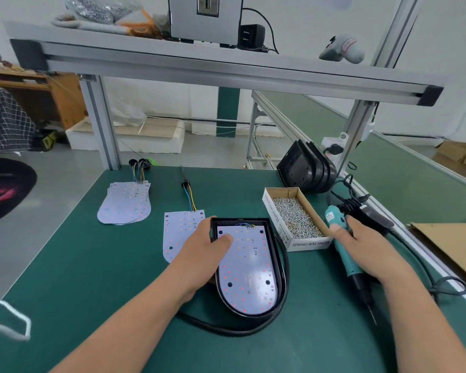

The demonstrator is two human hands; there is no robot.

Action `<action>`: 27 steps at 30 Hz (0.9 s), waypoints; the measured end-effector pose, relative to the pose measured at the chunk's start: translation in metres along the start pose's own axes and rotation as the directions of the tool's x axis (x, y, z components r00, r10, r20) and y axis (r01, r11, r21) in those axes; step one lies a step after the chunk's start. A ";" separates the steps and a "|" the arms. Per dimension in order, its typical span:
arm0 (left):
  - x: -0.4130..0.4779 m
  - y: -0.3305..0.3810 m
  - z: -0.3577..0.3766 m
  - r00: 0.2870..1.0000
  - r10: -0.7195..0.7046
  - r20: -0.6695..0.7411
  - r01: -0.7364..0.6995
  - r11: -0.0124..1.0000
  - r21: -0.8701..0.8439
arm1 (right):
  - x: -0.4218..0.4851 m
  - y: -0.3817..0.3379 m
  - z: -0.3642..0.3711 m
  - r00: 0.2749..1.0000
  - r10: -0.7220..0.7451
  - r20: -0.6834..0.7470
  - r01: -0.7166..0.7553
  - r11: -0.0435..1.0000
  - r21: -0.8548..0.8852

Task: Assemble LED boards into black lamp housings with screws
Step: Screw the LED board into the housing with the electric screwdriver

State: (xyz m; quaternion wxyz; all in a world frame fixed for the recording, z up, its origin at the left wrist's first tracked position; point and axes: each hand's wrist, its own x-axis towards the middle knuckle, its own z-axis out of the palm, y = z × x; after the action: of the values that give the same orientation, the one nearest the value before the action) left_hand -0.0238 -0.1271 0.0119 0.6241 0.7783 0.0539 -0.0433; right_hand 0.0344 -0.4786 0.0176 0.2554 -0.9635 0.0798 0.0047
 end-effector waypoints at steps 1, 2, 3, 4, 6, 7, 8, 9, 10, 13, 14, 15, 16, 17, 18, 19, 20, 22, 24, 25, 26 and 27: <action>0.001 0.000 0.000 1.000 0.002 -0.011 -0.003 1.000 -0.021 | -0.002 -0.003 0.000 1.000 -0.004 -0.018 0.003 0.999 -0.032; 0.001 0.000 0.000 1.000 0.004 -0.022 -0.004 0.999 -0.038 | -0.004 -0.006 0.000 0.998 -0.018 -0.063 0.014 0.998 -0.063; 0.002 0.000 0.000 1.000 0.003 -0.030 -0.005 0.998 -0.055 | -0.008 -0.011 -0.001 0.990 -0.051 -0.132 0.040 0.996 -0.086; 0.004 0.000 0.000 0.999 0.002 -0.036 -0.005 0.997 -0.075 | -0.013 -0.017 -0.003 0.970 -0.116 -0.213 0.097 0.990 -0.099; 0.005 0.000 -0.001 0.998 -0.003 -0.058 -0.004 0.993 -0.114 | -0.027 -0.034 -0.007 0.900 -0.311 -0.306 0.294 0.950 -0.102; 0.004 0.001 -0.001 0.997 -0.005 -0.073 -0.006 0.990 -0.139 | -0.035 -0.043 -0.008 0.870 -0.408 -0.276 0.399 0.913 -0.090; 0.004 0.002 -0.002 0.996 -0.006 -0.088 -0.008 0.986 -0.166 | -0.043 -0.050 -0.008 0.850 -0.494 -0.186 0.492 0.869 -0.061; 0.004 0.004 -0.002 0.994 -0.013 -0.105 -0.008 0.981 -0.196 | -0.052 -0.055 -0.006 0.821 -0.570 -0.045 0.570 0.822 -0.015; 0.004 0.005 -0.002 0.992 -0.026 -0.124 -0.002 0.975 -0.224 | -0.061 -0.058 0.000 0.775 -0.619 0.127 0.620 0.784 0.033; 0.004 0.006 -0.003 0.991 -0.056 -0.126 0.017 0.956 -0.292 | -0.080 -0.057 0.021 0.636 -0.608 0.476 0.646 0.756 0.104; 0.005 0.005 -0.003 0.993 -0.050 -0.110 0.015 0.953 -0.302 | -0.082 -0.056 0.028 0.628 -0.604 0.491 0.639 0.760 0.119; 0.004 0.005 -0.003 0.995 -0.038 -0.094 0.008 0.952 -0.307 | -0.083 -0.055 0.032 0.637 -0.607 0.475 0.627 0.767 0.140; 0.002 0.006 -0.003 0.997 -0.020 -0.078 -0.005 0.952 -0.307 | -0.082 -0.055 0.034 0.648 -0.614 0.450 0.619 0.769 0.158; 0.000 0.008 -0.003 0.999 -0.001 -0.054 -0.016 0.949 -0.315 | -0.082 -0.056 0.035 0.657 -0.625 0.421 0.617 0.767 0.175; -0.002 0.009 -0.003 1.000 0.011 -0.025 -0.019 0.944 -0.329 | -0.082 -0.057 0.037 0.670 -0.637 0.381 0.618 0.763 0.188; -0.004 0.012 -0.003 1.000 0.022 0.003 -0.019 0.942 -0.336 | -0.081 -0.058 0.038 0.689 -0.645 0.331 0.614 0.762 0.206; -0.006 0.015 -0.004 0.998 0.042 0.036 -0.027 0.941 -0.338 | -0.082 -0.061 0.039 0.715 -0.640 0.281 0.600 0.768 0.223; -0.010 0.020 -0.004 0.991 0.098 0.092 -0.061 0.938 -0.343 | -0.085 -0.064 0.040 0.766 -0.619 0.172 0.562 0.776 0.285; -0.013 0.022 -0.004 0.979 0.184 0.086 -0.146 0.933 -0.329 | -0.085 -0.065 0.042 0.811 -0.583 0.054 0.521 0.762 0.385; -0.015 0.023 -0.004 0.972 0.228 0.063 -0.196 0.927 -0.319 | -0.085 -0.066 0.041 0.833 -0.554 -0.004 0.503 0.754 0.422; -0.016 0.023 -0.003 0.963 0.265 0.045 -0.238 0.920 -0.312 | -0.083 -0.065 0.042 0.856 -0.514 -0.063 0.485 0.753 0.445; -0.018 0.023 -0.003 0.956 0.293 0.032 -0.270 0.913 -0.307 | -0.083 -0.065 0.043 0.878 -0.466 -0.111 0.460 0.757 0.464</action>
State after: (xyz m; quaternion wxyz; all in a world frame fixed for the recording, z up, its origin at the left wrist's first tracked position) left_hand -0.0380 -0.1300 0.0374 0.7361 0.6720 -0.0770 0.0256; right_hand -0.0358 -0.3892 0.0166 0.4782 -0.8598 -0.1635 -0.0726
